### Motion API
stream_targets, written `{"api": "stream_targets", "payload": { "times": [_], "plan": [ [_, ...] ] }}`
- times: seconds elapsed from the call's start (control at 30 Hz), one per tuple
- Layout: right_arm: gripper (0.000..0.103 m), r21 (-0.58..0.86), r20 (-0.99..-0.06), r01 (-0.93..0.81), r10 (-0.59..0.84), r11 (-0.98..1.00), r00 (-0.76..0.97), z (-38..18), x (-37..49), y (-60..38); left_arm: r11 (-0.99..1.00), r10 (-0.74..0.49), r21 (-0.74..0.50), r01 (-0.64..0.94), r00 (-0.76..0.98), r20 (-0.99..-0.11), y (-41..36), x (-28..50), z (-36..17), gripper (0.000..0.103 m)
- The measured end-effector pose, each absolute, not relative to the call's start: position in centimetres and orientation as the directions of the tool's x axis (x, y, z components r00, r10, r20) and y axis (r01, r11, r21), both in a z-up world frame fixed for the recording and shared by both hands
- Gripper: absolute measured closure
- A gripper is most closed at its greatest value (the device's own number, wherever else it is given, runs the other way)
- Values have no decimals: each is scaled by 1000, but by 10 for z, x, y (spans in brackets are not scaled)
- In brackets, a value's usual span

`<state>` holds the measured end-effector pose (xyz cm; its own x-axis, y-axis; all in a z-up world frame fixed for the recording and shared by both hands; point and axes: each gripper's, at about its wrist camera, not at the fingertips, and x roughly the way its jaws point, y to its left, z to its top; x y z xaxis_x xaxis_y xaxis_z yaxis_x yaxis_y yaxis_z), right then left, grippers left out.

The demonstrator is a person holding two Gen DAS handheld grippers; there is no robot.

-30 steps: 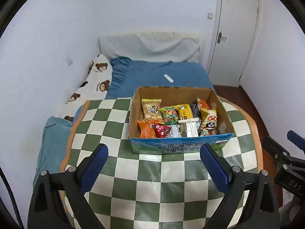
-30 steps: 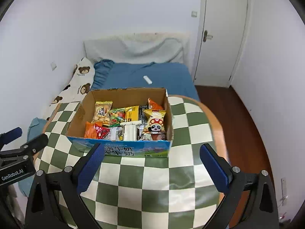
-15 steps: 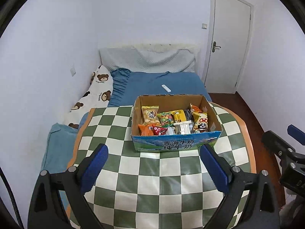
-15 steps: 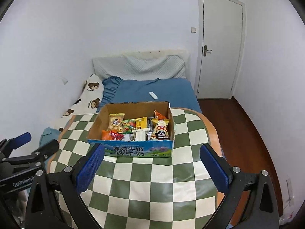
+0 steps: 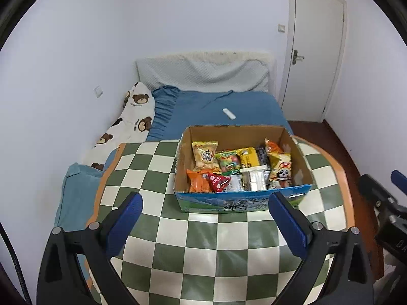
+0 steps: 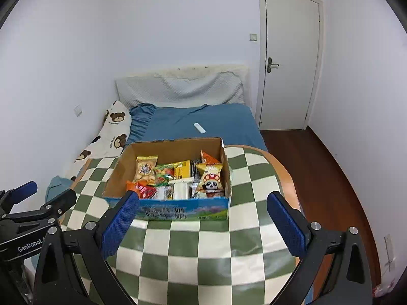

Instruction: Organize snacks

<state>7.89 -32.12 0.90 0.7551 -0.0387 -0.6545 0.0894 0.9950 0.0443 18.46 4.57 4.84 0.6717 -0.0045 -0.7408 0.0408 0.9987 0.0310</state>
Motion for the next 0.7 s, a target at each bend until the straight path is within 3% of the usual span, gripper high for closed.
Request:
{"api": "stream_targets", "payload": {
  "times": [0.33, 0.7],
  "plan": [
    [1, 30, -709, 110, -56, 993, 703, -33, 127, -324, 998, 14, 48, 39, 609, -793, 43, 224, 6, 2],
    [1, 25, -727, 115, -61, 993, 684, -49, 141, -325, 998, 4, 39, 45, 600, -800, 41, 231, -5, 2]
  ]
}}
